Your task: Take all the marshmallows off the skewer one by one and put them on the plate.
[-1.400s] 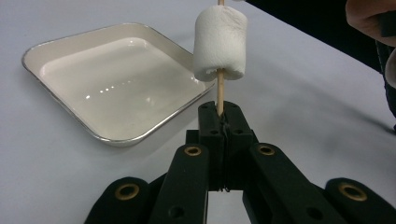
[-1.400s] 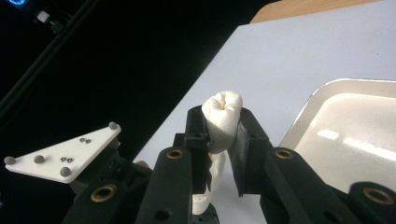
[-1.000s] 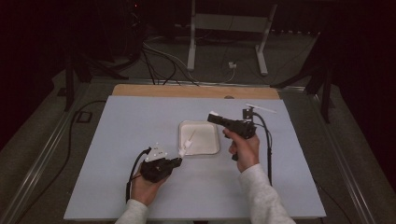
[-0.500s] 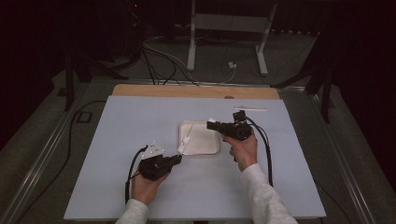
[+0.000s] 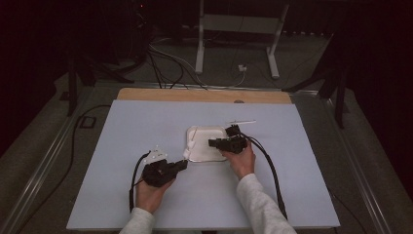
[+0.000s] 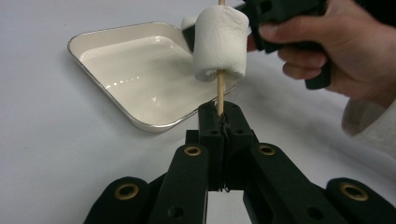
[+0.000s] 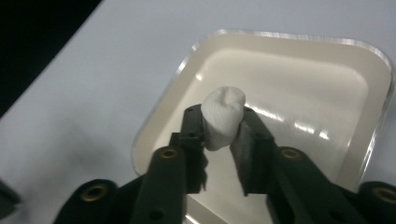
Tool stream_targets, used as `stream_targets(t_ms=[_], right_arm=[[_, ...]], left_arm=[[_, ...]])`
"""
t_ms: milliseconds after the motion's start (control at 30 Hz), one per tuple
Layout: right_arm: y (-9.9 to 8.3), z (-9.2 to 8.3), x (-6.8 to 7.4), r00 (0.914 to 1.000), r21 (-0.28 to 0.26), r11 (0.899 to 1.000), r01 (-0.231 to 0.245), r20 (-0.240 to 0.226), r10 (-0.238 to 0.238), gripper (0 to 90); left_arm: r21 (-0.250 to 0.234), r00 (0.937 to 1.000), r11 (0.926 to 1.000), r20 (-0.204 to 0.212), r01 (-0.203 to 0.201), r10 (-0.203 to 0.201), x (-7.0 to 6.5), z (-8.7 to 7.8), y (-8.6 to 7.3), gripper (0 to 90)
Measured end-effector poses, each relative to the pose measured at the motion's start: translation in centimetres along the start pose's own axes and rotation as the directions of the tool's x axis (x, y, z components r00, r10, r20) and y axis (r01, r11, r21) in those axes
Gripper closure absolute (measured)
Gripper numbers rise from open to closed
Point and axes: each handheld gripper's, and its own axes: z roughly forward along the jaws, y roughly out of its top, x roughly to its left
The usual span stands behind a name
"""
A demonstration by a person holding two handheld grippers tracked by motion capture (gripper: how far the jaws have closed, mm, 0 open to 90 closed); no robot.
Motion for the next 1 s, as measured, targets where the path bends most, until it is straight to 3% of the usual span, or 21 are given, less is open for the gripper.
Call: stream_targets(t_ms=[133, 267, 400, 567, 833, 1000], right_arm=[[-0.3, 0.5, -0.2, 1.0000, 0.040, 0.999, -0.001, 0.005, 0.001, 52.7], [-0.3, 0.3, -0.2, 1.0000, 0.049, 0.999, 0.003, 0.007, -0.003, 41.7], [-0.2, -0.6, 0.2, 0.9999, 0.005, 1.000, -0.001, -0.011, 0.001, 28.2], [0.1, -2.1, 0.9, 0.9977, -0.048, 0.999, 0.003, -0.067, -0.006, 14.9], [0.6, -3.9, 1.9, 0.9871, -0.098, 0.995, -0.005, -0.160, -0.010, 2.2], [0.7, -4.4, 2.4, 0.9816, -0.112, 0.994, -0.006, -0.191, -0.016, 0.0]], left_arm=[[-0.005, 1.0000, 1.0000, -0.002, 0.008, -0.008, 0.1, 0.0, 0.0, 90.0], [-0.007, 0.9999, 0.9999, -0.003, 0.011, -0.011, 0.2, 0.0, 0.0, 90.0], [-0.009, 0.9999, 0.9999, -0.006, 0.014, -0.014, 0.2, 0.0, 0.0, 90.0], [-0.011, 0.9998, 0.9998, -0.008, 0.016, -0.016, 0.2, 0.1, -0.1, 90.0], [-0.008, 0.9999, 0.9999, -0.009, 0.013, -0.013, 0.2, 0.2, 0.0, 90.0], [-0.008, 0.9999, 0.9999, -0.007, 0.010, -0.010, 0.1, 0.4, -0.1, 90.0]])
